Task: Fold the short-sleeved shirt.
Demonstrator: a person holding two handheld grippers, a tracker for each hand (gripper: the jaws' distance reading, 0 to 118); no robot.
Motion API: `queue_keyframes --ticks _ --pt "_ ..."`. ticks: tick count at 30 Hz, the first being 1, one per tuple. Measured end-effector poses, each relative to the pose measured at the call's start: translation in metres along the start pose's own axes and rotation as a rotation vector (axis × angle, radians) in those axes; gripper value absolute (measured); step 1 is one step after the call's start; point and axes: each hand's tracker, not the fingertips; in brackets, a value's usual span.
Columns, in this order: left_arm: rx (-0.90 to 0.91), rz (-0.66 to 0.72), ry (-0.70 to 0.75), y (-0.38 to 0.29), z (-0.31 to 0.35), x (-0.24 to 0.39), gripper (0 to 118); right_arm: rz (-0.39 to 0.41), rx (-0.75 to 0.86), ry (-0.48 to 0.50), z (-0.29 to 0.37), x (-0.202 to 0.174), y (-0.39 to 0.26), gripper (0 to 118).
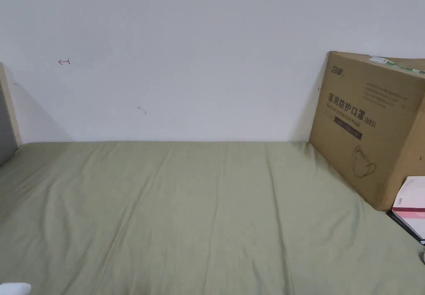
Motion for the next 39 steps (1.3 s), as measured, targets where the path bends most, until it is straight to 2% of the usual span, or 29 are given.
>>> queue_keyframes --ticks 2,3,7,10,14,16,17,19,20,21,24,27,30,33,39 --pt "0.004 0.002 0.015 -0.006 0.008 0.0 71 0.051 0.004 -0.049 0.005 -0.006 0.006 78" --pt "0.011 0.026 0.005 -0.008 0.015 -0.002 101 0.078 -0.002 -0.052 0.01 -0.011 0.009 102" --pt "0.162 0.142 -0.114 -0.002 0.049 -0.001 101 0.154 0.118 0.017 0.047 -0.043 0.021 103" --pt "0.358 0.152 -0.036 0.012 0.084 0.026 101 0.156 0.306 0.104 0.082 -0.077 0.031 103" --pt "0.619 0.096 0.065 0.026 0.114 0.088 101 0.13 0.6 0.157 0.108 -0.126 0.044 102" --pt "0.715 0.062 0.114 0.033 0.115 0.115 96 0.154 0.666 0.167 0.109 -0.152 0.056 97" --pt "0.74 0.056 0.112 0.035 0.117 0.126 87 0.159 0.674 0.161 0.109 -0.163 0.061 85" --pt "0.781 0.063 0.08 0.037 0.119 0.147 44 0.157 0.716 0.18 0.113 -0.18 0.065 13" --pt "0.798 0.065 0.079 0.036 0.12 0.155 14 0.153 0.733 0.173 0.114 -0.187 0.065 0" --pt "0.811 0.064 0.093 0.034 0.119 0.163 0 0.154 0.745 0.153 0.113 -0.194 0.065 0" --pt "0.884 0.006 0.244 0.027 0.116 0.184 0 0.171 0.732 0.179 0.117 -0.201 0.067 0" --pt "0.884 0.005 0.278 0.026 0.114 0.197 0 0.198 0.758 0.015 0.11 -0.209 0.063 0" --pt "0.901 -0.01 0.317 0.022 0.11 0.208 0 0.154 0.699 -0.119 0.101 -0.211 0.066 0" --pt "0.891 -0.022 0.324 0.023 0.108 0.213 0 0.108 0.661 -0.066 0.093 -0.204 0.069 0" --pt "0.871 -0.027 0.341 0.027 0.105 0.213 0 0.153 0.689 -0.094 0.092 -0.214 0.067 0"
